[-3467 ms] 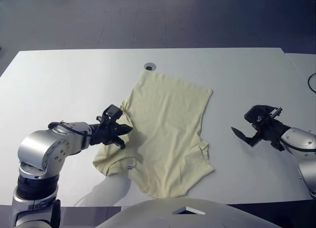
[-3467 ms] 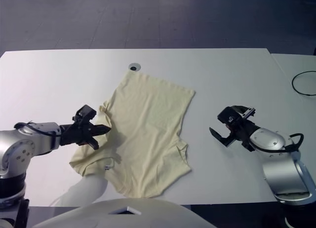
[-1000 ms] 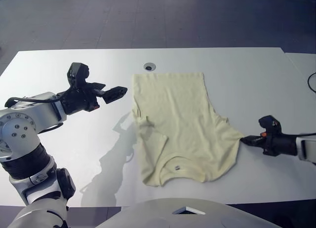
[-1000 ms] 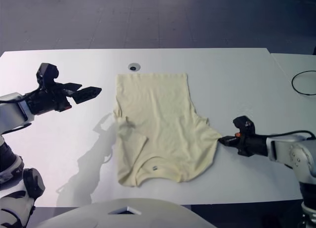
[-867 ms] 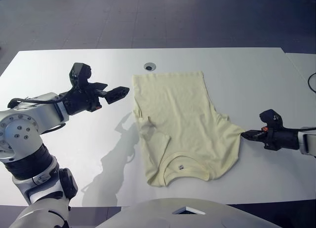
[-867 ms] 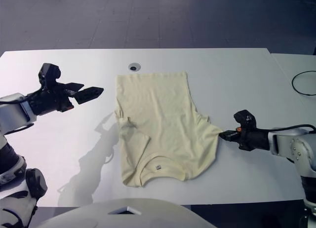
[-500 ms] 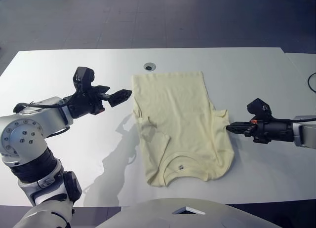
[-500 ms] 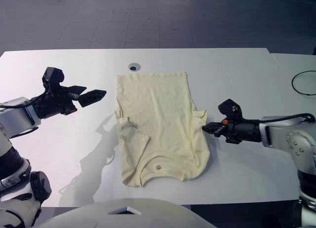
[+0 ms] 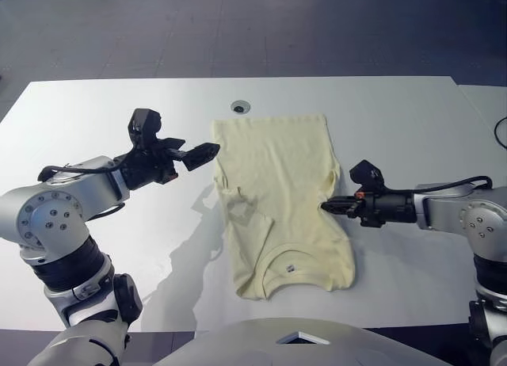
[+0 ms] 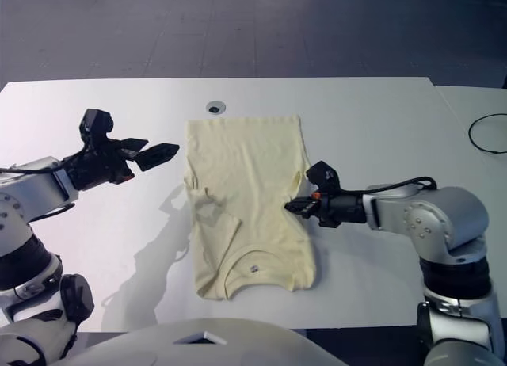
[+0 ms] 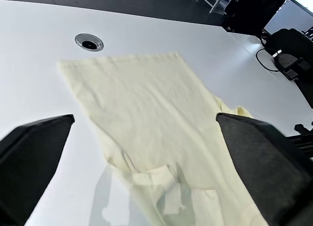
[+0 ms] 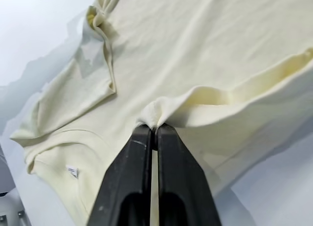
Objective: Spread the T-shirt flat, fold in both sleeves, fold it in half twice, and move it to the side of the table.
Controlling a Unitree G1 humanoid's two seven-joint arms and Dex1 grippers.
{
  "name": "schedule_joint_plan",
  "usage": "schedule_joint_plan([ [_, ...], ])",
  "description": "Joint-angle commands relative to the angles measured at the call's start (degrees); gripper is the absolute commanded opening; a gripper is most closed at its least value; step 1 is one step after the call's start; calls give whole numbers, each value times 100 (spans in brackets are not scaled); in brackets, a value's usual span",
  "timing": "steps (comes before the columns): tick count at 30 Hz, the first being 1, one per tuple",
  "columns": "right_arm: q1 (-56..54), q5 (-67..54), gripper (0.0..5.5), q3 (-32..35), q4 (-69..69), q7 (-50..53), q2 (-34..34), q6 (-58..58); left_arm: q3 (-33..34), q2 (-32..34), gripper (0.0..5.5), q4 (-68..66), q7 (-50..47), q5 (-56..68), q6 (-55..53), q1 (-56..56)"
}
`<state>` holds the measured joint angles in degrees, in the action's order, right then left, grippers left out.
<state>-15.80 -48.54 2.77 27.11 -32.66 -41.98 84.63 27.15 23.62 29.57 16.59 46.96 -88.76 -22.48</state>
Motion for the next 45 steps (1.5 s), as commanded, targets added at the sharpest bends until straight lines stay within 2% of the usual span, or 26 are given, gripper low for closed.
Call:
schedule_joint_plan([
  [1, -276, -190, 88, 78, 5, 97, 519, 65, -30, -88, 540, 35, -87, -50, -10, -75],
  [6, -639, -765, 158, 857, -51, 135, 1063, 593, -143, -60, 540, 136, -76, -39, 4, 54],
  [8, -628, -634, 183, 978, 37, 193, 819, 413, -654, 358, 540, 368, 33, -236, 341, 354],
  [11, -45, 484, 231, 579, 446, -229, -197, -1314, -1498, 1270, 540, 1035, 548, -686, 1324, 1194],
  [14, 1100, 2105, 282, 219, 494, -1149, -1444, -3722, -2221, 2443, 540, 1383, 1364, -2031, 3469, 2482],
  [16, 1834, 2840, 319, 130, 258, -1789, -2025, -4981, -2321, 2760, 540, 1238, 1784, -2627, 4578, 3168],
  [22, 3200, 4037, 414, 238, -1046, -2608, -2280, -8208, -2762, 3450, 540, 610, 2652, -4111, 7499, 4634],
  [27, 3729, 4945, 506, 72, -2011, -2435, -2252, -10509, -3362, 3547, 540, -55, 2420, -5393, 9498, 5271],
  [29, 3941, 5172, 537, 15, -2090, -2321, -2158, -11011, -3599, 3457, 540, -314, 2100, -5979, 10098, 5267],
  [32, 4134, 5481, 539, -124, -2015, -2130, -1992, -11522, -3913, 3330, 540, -682, 1509, -7027, 10942, 5148],
  [37, 3938, 6252, 539, -457, -2252, -1617, -1730, -12110, -4204, 3034, 540, -968, 1124, -7752, 11556, 5005],
  [45, 3302, 6667, 539, -1032, -2220, -1224, -1293, -12050, -4558, 2541, 540, -1188, 1029, -8058, 11614, 4770],
])
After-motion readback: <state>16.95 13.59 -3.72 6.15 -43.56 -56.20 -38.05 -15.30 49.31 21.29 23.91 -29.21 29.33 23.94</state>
